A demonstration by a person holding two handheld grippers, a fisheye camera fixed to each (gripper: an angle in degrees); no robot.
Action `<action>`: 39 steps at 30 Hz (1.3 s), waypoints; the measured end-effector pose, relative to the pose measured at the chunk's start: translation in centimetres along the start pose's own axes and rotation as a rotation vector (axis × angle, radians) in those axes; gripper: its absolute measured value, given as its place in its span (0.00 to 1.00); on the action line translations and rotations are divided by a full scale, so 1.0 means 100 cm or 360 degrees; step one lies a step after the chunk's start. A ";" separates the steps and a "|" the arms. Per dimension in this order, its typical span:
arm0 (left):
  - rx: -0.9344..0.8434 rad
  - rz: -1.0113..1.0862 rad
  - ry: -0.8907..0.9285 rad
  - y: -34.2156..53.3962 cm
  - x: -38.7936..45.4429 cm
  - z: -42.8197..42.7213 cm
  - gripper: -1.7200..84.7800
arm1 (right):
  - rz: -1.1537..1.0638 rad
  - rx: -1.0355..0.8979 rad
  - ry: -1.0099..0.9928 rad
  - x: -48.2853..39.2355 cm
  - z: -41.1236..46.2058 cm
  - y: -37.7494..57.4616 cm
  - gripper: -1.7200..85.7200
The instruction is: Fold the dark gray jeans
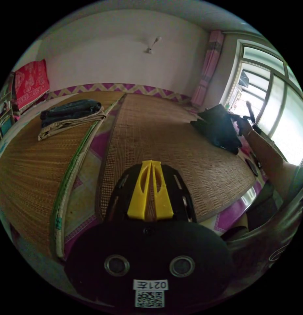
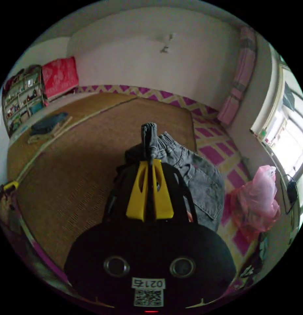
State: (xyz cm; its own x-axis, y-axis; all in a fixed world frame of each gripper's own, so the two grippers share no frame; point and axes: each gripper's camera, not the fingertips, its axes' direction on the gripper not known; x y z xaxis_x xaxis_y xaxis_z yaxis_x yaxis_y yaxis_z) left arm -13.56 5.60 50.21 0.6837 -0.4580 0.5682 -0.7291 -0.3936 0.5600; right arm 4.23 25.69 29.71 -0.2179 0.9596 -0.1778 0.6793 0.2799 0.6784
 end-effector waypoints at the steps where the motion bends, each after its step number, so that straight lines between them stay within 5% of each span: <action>1: 0.0000 0.0005 0.0002 0.002 0.000 0.001 0.01 | -0.0015 0.0016 -0.0008 0.001 -0.011 -0.003 0.01; 8: -0.0026 -0.0019 0.0127 0.022 -0.006 0.013 0.01 | -0.0582 0.0107 -0.0187 -0.132 -0.116 -0.033 0.01; 12: 0.0025 -0.0174 0.0337 0.032 -0.024 0.013 0.07 | -0.0925 0.0043 -0.0466 -0.289 -0.105 0.003 0.03; 17: -0.0061 -0.0294 0.0506 0.052 -0.061 0.013 0.15 | -0.0930 -0.0146 -0.0755 -0.400 -0.052 0.077 0.04; 21: -0.0066 -0.0317 0.0456 0.068 -0.081 0.008 0.12 | -0.0664 -0.0048 -0.0726 -0.381 -0.073 0.095 0.11; 32: -0.0068 -0.0306 0.0503 0.077 -0.074 0.031 0.10 | -0.0843 -0.0102 -0.0578 -0.385 -0.061 0.102 0.08; 39: -0.0021 -0.0276 0.0475 0.074 -0.071 0.038 0.06 | -0.0045 0.0189 -0.1057 -0.165 -0.116 0.077 0.06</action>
State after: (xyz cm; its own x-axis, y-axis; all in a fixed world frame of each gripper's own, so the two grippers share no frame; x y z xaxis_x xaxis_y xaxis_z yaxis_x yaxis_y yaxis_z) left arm -23.95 2.88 48.04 0.7781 -0.1309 0.6143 -0.6021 -0.4341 0.6701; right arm 4.92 11.71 46.15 0.2147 0.7541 -0.6206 0.7604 0.2698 0.5908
